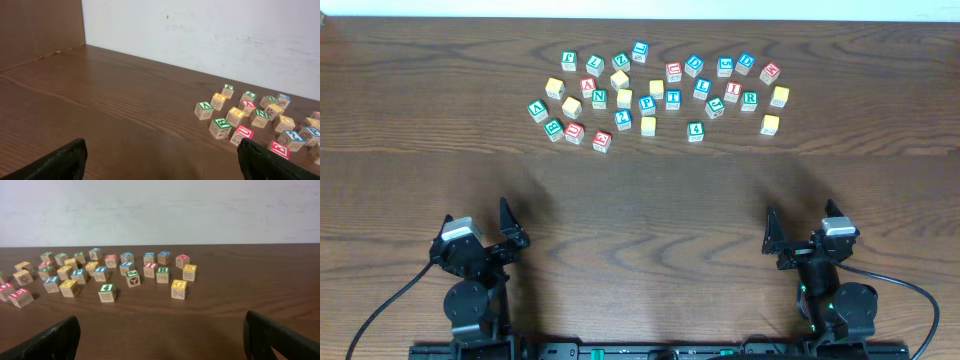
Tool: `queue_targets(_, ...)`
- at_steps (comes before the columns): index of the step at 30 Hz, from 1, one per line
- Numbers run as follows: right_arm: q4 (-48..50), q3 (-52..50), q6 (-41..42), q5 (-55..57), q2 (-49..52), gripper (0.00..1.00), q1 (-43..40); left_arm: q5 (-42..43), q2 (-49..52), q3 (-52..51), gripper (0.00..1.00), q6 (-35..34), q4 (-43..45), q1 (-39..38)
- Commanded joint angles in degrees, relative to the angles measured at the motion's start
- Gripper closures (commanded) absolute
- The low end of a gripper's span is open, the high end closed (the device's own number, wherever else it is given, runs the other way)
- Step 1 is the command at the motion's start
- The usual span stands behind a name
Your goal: Spell out CORL
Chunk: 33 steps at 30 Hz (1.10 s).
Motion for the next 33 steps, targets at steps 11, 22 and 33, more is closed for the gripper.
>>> queue_targets(11, 1.4, -0.1, 0.5, 2.6, -0.2, 0.01, -0.2, -0.3, -0.3, -1.4, 0.06, 0.7, -1.6, -0.1)
queue_targets(22, 6.0, 0.0, -7.5, 4.8, 3.0, 0.01, -0.3, -0.3, -0.3, -1.2, 0.06, -0.1, -0.4, -0.1)
queue_targets(33, 11.8, 11.6, -8.0, 5.2, 19.9, 0.01, -0.3, -0.3, 4.6, 8.7, 0.05, 2.5, -0.1, -0.1)
